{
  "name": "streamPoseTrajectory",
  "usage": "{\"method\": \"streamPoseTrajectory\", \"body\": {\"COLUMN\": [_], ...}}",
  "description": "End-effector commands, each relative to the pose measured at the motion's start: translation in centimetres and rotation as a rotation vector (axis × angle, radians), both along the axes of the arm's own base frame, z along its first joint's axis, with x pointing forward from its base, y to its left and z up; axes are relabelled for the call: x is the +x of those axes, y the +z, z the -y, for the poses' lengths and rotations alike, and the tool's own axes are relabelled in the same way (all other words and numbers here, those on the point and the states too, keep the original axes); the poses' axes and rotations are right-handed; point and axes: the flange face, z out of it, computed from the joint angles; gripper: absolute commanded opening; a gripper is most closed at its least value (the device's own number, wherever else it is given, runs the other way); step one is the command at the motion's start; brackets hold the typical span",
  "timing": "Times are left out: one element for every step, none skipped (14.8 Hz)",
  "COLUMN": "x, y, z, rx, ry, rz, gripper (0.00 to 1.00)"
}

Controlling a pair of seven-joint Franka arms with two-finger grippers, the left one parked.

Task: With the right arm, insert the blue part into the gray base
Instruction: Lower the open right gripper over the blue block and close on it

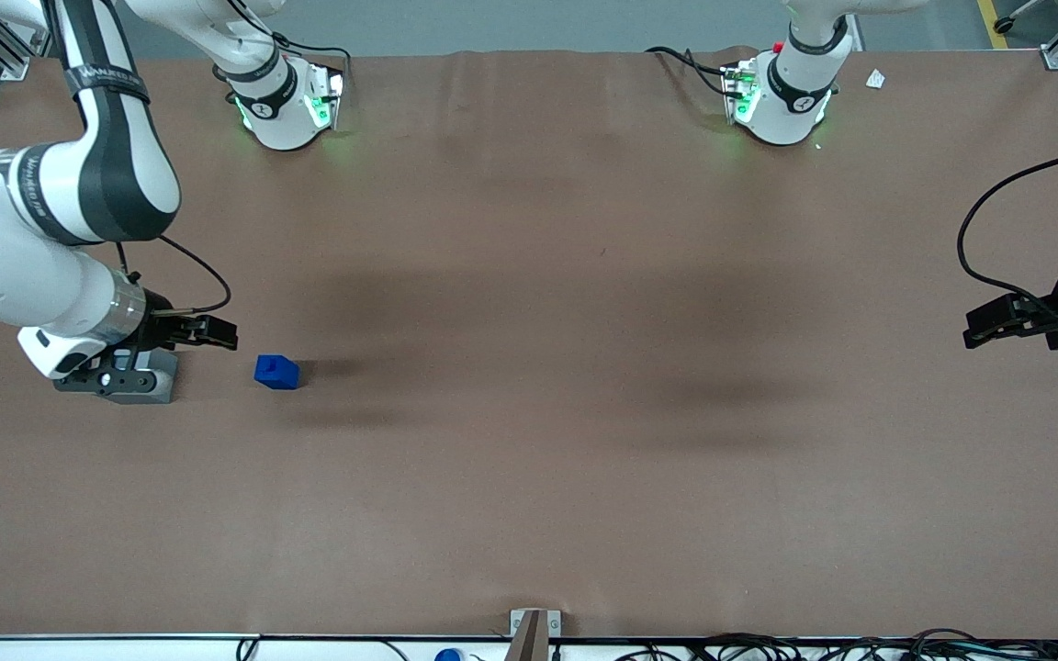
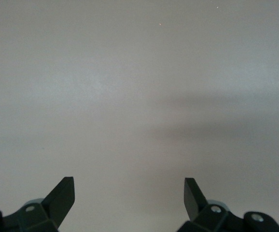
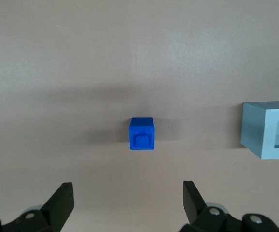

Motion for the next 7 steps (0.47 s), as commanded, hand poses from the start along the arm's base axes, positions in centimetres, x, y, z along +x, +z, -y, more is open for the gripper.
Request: {"method": "streamPoseTrajectory", "body": {"x": [-2.3,-2.3,-2.2,-2.3,-2.2,-2.0,-1.8], "y": [-1.9,-2.4,-3.4,-4.6,-5.9,-7.2,-8.5], "z": [0.4,0.2,0.1,0.0,0.1,0.1,-0.2], "rx": [0.017,0.017,0.016,0.015,0.008,0.002,0.0], "ry": [-0.032,-0.031,-0.03,-0.029,-0.025,-0.021,-0.017], "rz": [0.013,0.028,0.032,0.03,0.033,0.029,0.02], "gripper": [1.0,1.0,1.0,1.0,1.0,1.0,1.0]}}
